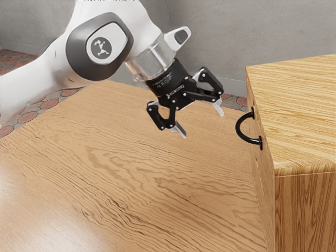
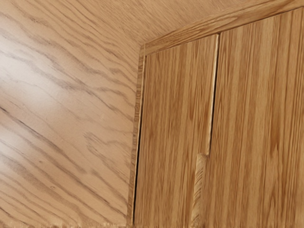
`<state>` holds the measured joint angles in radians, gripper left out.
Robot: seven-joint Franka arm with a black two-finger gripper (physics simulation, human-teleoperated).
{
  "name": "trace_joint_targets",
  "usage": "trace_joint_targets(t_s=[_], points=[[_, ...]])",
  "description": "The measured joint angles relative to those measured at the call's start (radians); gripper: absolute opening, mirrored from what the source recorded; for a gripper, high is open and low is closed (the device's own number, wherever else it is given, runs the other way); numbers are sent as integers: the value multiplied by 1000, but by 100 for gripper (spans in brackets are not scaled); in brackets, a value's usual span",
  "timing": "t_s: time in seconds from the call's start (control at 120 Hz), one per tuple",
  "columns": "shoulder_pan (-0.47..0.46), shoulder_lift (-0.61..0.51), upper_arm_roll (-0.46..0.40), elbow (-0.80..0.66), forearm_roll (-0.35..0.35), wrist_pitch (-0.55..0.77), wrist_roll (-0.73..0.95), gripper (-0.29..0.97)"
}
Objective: Pull the drawer handle with one arm to open the drawer
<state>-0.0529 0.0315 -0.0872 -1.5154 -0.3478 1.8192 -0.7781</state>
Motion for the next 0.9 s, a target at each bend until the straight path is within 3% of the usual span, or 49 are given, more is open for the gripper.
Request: trace_joint_targets(t_s=[0.458,0.9], points=[[-12,9,-22,20,3,19,-44,68],[-91,-19,-16,-33,6,21,-68,68]])
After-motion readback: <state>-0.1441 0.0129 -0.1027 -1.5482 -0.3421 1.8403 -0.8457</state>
